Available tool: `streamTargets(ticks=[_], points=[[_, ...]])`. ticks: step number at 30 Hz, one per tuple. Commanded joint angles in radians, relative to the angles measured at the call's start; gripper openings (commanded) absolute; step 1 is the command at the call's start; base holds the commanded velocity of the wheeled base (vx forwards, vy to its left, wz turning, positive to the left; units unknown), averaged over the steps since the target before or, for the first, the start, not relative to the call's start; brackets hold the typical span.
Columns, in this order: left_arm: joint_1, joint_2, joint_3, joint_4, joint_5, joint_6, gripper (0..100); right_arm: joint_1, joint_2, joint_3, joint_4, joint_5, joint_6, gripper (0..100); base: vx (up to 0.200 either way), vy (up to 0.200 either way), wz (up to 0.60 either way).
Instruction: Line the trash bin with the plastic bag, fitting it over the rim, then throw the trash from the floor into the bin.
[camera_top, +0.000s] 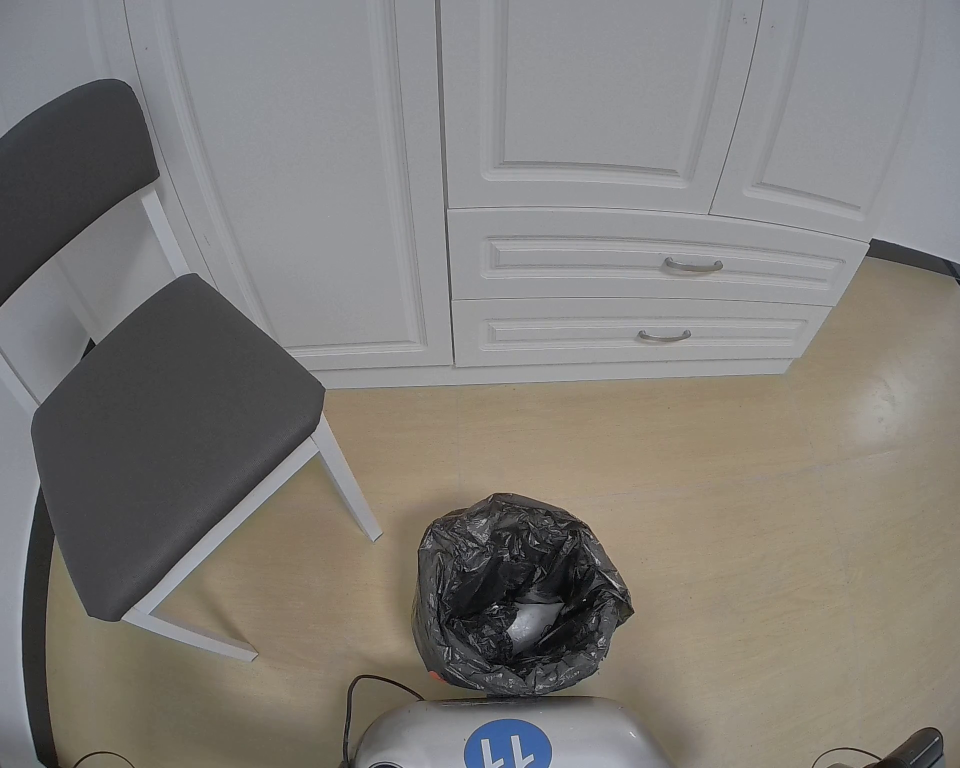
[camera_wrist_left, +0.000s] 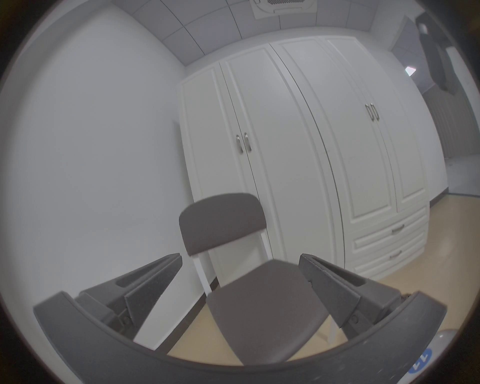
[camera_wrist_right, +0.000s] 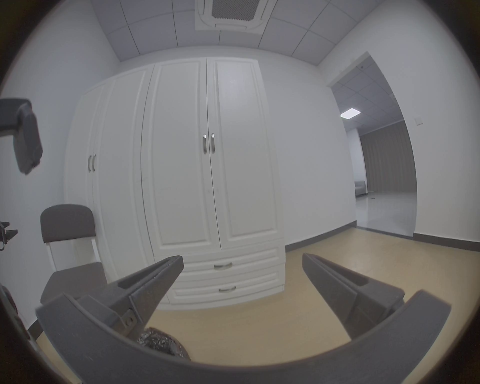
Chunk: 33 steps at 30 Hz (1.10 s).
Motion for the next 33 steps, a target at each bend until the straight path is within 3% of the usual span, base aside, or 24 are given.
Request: streamTargets(ticks=[1, 3, 4, 8, 16, 21, 24, 28, 30, 33], points=[[0.019, -0.065, 0.116, 0.010, -0.022, -0.002, 100, -0.021, -0.080, 0.099, 0.013, 0.031, 0.022, 100, 0.000, 0.000, 0.00], [0.000, -0.065, 0.132, 0.034, -0.036, -0.005, 100, -0.021, -0.080, 0.112, 0.015, 0.047, 0.022, 100, 0.000, 0.000, 0.00], [-0.066, -0.077, 0.159, 0.105, -0.053, -0.031, 100, -0.021, -0.080, 0.141, 0.013, 0.083, 0.022, 100, 0.000, 0.000, 0.00], [-0.054, -0.103, 0.201, 0.163, -0.061, -0.119, 100, -0.021, -0.080, 0.196, 0.013, 0.099, 0.019, 100, 0.000, 0.000, 0.00], [-0.034, -0.149, 0.254, 0.268, -0.062, -0.142, 100, -0.023, -0.080, 0.250, 0.019, 0.096, 0.017, 100, 0.000, 0.000, 0.00], [-0.034, -0.149, 0.254, 0.271, -0.065, -0.159, 100, -0.023, -0.080, 0.250, 0.124, 0.096, 0.014, 100, 0.000, 0.000, 0.00], [-0.034, -0.149, 0.256, 0.274, -0.101, -0.182, 100, -0.024, -0.080, 0.250, 0.200, 0.097, 0.013, 100, 0.000, 0.000, 0.00], [-0.034, -0.149, 0.256, 0.274, -0.144, -0.201, 100, -0.024, -0.080, 0.250, 0.200, 0.099, 0.011, 100, 0.000, 0.000, 0.00], [-0.034, -0.149, 0.256, 0.274, -0.151, -0.206, 100, -0.024, -0.080, 0.250, 0.200, 0.097, -0.006, 100, 0.000, 0.000, 0.00], [-0.034, -0.149, 0.256, 0.274, -0.161, -0.200, 100, -0.024, -0.080, 0.250, 0.202, 0.105, -0.101, 100, 0.000, 0.000, 0.00]])
